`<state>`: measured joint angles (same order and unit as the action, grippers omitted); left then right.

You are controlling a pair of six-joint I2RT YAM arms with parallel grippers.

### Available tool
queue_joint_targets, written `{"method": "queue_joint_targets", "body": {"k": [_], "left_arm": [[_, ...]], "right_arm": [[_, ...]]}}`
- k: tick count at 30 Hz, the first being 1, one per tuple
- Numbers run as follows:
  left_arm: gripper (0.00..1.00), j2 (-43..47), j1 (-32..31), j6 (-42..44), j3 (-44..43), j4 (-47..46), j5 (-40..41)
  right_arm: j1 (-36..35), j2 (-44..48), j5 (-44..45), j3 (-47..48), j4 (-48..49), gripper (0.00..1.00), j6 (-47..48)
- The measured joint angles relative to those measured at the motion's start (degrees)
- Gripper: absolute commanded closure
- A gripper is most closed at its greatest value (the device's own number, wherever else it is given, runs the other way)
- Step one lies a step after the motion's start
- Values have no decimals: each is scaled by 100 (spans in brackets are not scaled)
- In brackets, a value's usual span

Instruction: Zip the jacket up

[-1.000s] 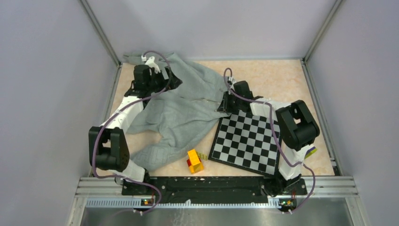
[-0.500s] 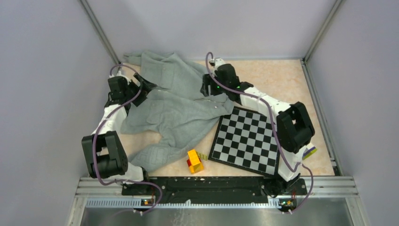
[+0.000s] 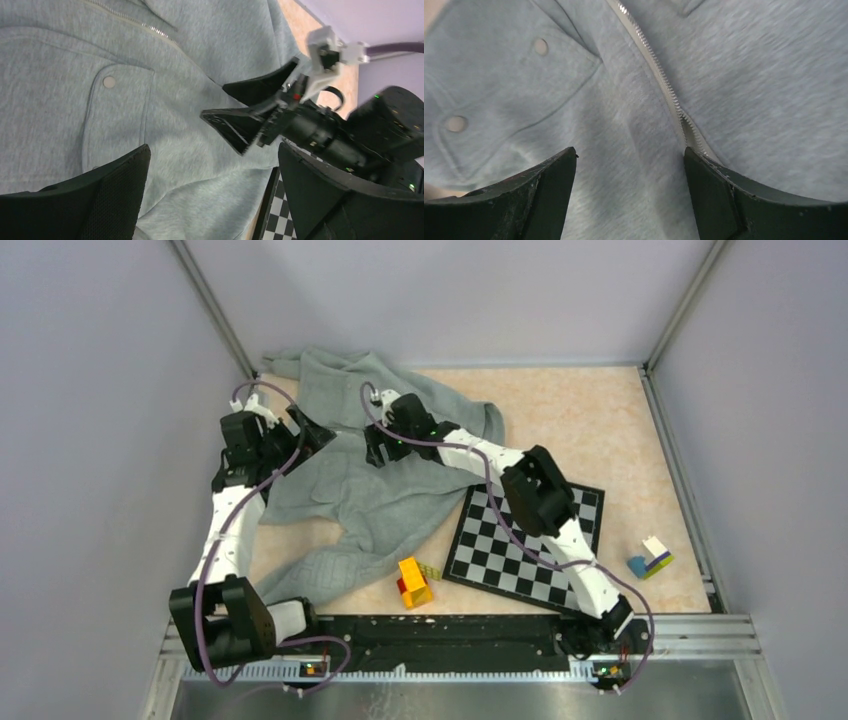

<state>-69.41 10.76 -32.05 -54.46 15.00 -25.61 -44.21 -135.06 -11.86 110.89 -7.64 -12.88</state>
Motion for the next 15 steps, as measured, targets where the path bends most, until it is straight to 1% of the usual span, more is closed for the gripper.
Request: {"method": "queue_joint_targets", "body": {"k": [3, 6, 11, 15], "left_arm": [[1, -17, 26, 61, 98, 66, -81], [1, -85, 107, 61, 142, 173, -79], [1, -168, 612, -140, 326, 190, -90], [1, -455, 907, -400, 417, 247, 74]], "right_arm": [[-140, -457, 138, 450, -431, 23, 219], [-284, -568, 323, 553, -656, 24, 439], [-564, -568, 723, 553, -848, 30, 839], [-654, -562, 861, 474, -837, 33, 890]]}}
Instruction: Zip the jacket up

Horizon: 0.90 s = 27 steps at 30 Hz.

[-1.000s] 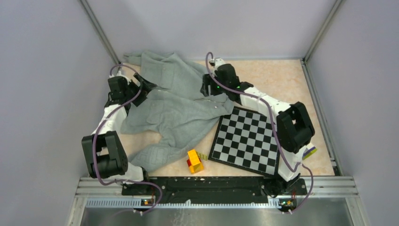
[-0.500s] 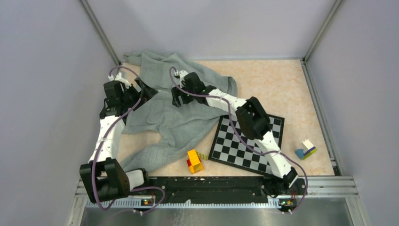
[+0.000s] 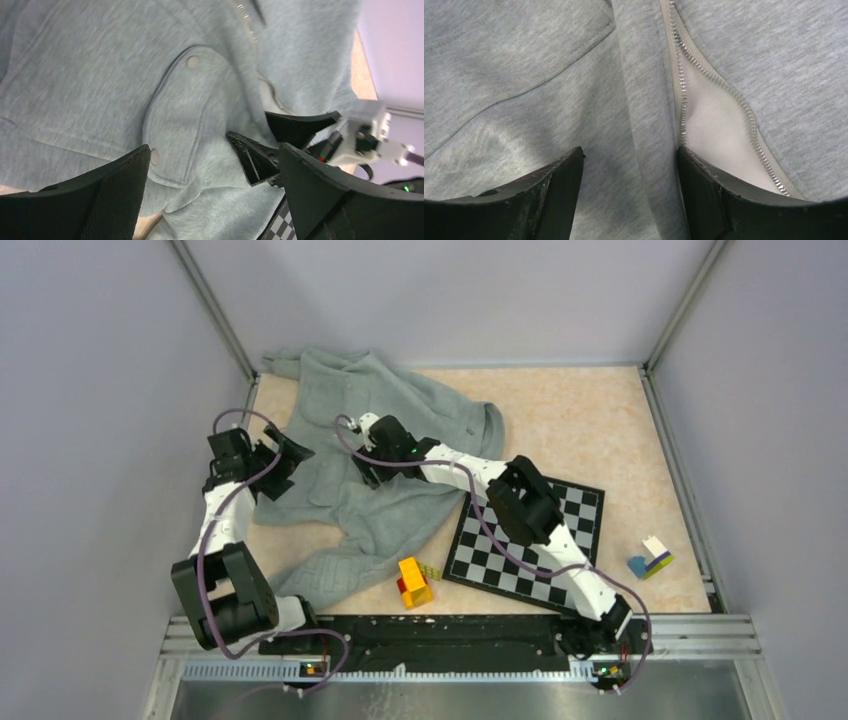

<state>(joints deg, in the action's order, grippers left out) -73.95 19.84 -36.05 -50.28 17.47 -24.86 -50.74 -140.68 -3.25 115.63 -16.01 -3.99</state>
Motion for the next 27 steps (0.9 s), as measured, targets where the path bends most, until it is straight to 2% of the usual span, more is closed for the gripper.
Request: {"method": "queue_joint_targets", "body": {"k": [10, 18, 27], "left_arm": [[1, -1259, 13, -459, -55, 428, 68], [2, -1095, 11, -310, -212, 413, 304], [1, -726, 11, 52, -778, 417, 1038]], "right_arm": [[9, 654, -52, -1191, 503, 37, -203], [105, 1283, -369, -2232, 837, 37, -636], [205, 1744, -708, -2684, 688, 37, -1172]]}}
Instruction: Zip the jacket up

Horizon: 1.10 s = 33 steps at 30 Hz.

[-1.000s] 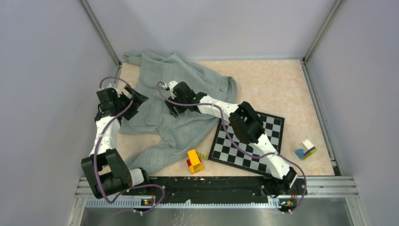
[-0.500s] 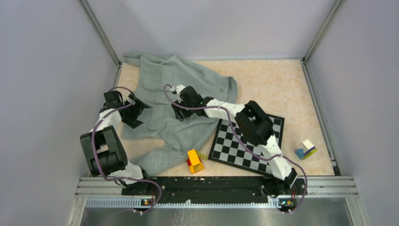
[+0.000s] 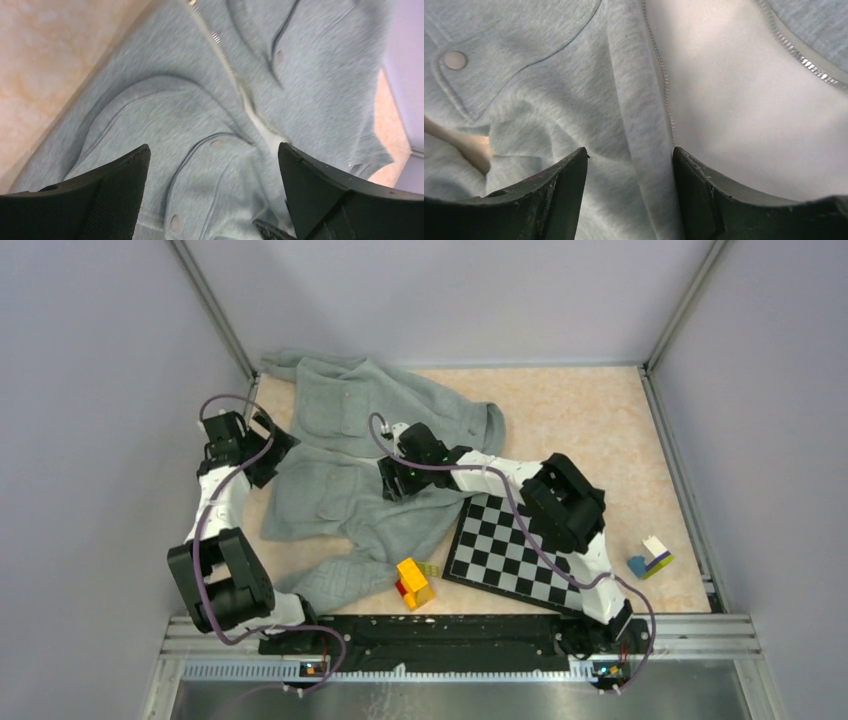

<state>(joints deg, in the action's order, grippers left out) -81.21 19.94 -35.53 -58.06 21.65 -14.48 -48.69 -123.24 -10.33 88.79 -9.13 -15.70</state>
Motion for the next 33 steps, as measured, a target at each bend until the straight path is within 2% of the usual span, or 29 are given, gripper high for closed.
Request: {"method": "queue_joint_targets", "body": {"k": [6, 11, 15, 21, 27, 29, 33], "left_arm": [[6, -149, 0, -433, -11, -868, -267], [10, -1309, -22, -599, -776, -1248, -673], [12, -2146, -57, -452, -1497, -1294, -575], [14, -3193, -103, 286, -2776, -920, -90], [30, -4540, -131, 1025, -4422, -66, -203], [38, -4809, -142, 1200, -4636, 127, -249], [45, -5007, -175, 1438, -4682, 402, -404]], "right_arm": [[216, 190, -247, 57, -2, 37, -393], [557, 168, -505, 455, -11, 37, -710], [743, 160, -603, 723, 0, 37, -774], [800, -11, -634, 1156, -42, 37, -730], [798, -319, -638, 1510, -101, 37, -629], [798, -365, -647, 1526, -140, 37, -612], [798, -380, -658, 1526, -188, 37, -586]]}}
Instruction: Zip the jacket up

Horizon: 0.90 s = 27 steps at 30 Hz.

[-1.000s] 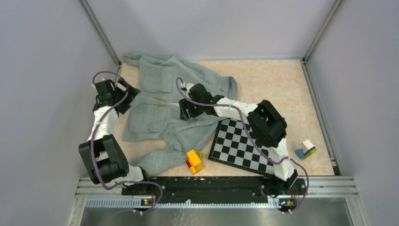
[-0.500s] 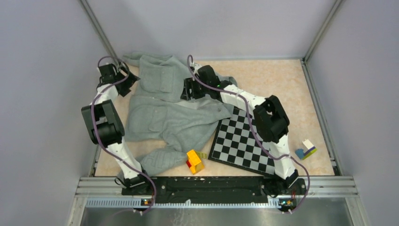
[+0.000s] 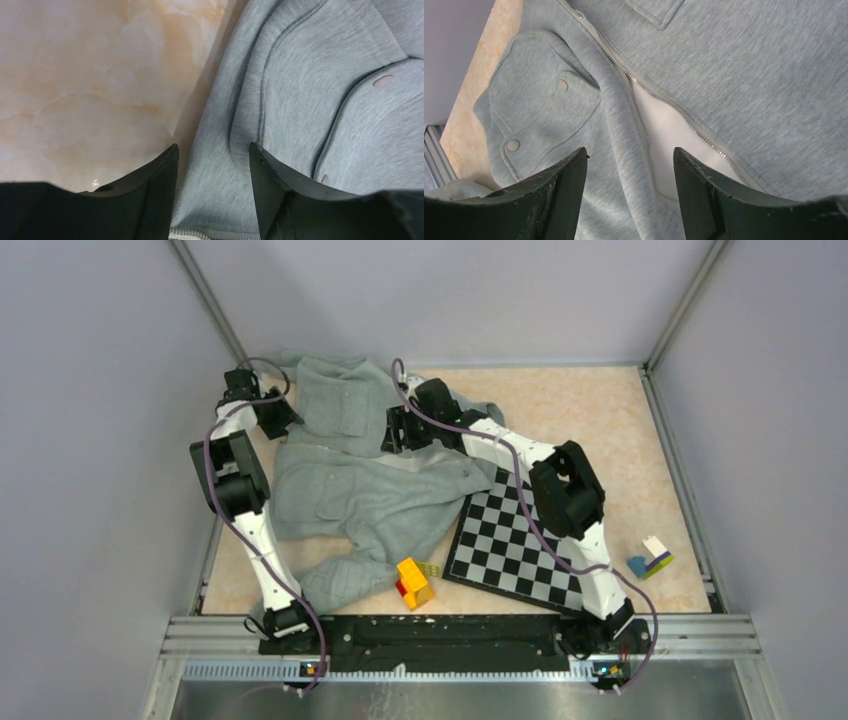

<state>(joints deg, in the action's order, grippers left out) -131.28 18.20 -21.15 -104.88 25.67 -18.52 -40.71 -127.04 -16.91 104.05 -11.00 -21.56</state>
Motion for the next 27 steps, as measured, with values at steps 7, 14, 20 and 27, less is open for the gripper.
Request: {"method": "queue_joint_targets", "body": {"k": [7, 14, 20, 27], "left_arm": [[76, -22, -105, 208, -20, 118, -15], [92, -13, -101, 267, -17, 118, -166], [98, 96, -101, 173, -24, 142, -529], [100, 337, -105, -92, -50, 136, -1296]], "right_arm": [[0, 0, -33, 0, 4, 37, 2], [0, -76, -98, 31, 31, 37, -15], [0, -490, -162, 557, 4, 37, -15], [0, -859, -632, 1121, 297, 34, -205]]}}
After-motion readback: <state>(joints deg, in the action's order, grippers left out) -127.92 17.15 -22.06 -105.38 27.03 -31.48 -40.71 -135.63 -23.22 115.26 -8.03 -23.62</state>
